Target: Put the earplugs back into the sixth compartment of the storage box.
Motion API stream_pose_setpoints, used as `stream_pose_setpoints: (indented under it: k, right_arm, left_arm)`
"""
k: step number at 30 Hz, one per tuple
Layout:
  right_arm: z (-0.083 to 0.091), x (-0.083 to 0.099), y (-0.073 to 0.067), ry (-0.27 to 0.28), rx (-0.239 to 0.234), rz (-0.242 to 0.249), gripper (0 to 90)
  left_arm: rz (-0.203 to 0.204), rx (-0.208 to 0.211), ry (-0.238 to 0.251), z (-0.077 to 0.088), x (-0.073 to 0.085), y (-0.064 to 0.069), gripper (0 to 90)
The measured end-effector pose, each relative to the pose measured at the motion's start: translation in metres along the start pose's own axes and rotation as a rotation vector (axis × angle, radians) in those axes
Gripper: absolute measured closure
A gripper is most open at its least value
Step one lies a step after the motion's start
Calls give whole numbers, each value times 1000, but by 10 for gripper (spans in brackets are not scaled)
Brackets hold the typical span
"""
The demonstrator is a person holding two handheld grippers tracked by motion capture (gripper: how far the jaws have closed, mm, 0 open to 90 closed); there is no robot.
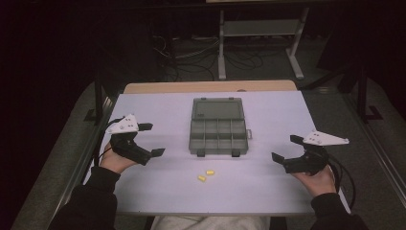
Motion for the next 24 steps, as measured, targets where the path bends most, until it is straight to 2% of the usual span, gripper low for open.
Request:
stream_pose_setpoints:
  k: [13, 24]
  right_arm:
    - [-1, 0, 0, -5, -1, 3, 0]
    - [-1, 0, -1, -8, -3, 4, 0]
  left_arm:
    - [-72, 50, -59, -24, -13, 16, 1]
    - [-105, 83, -80, -36, -17, 26, 1]
Point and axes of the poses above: each handheld gripper's, and its own axes: z roughly backward along the jaws, x roughly out of its underside, y roughly to its right, the point moved 5 cm from there along -z, roughly forward along the jaws, and after that the axes turned 8 degrees about -y, right-handed, at the moved point
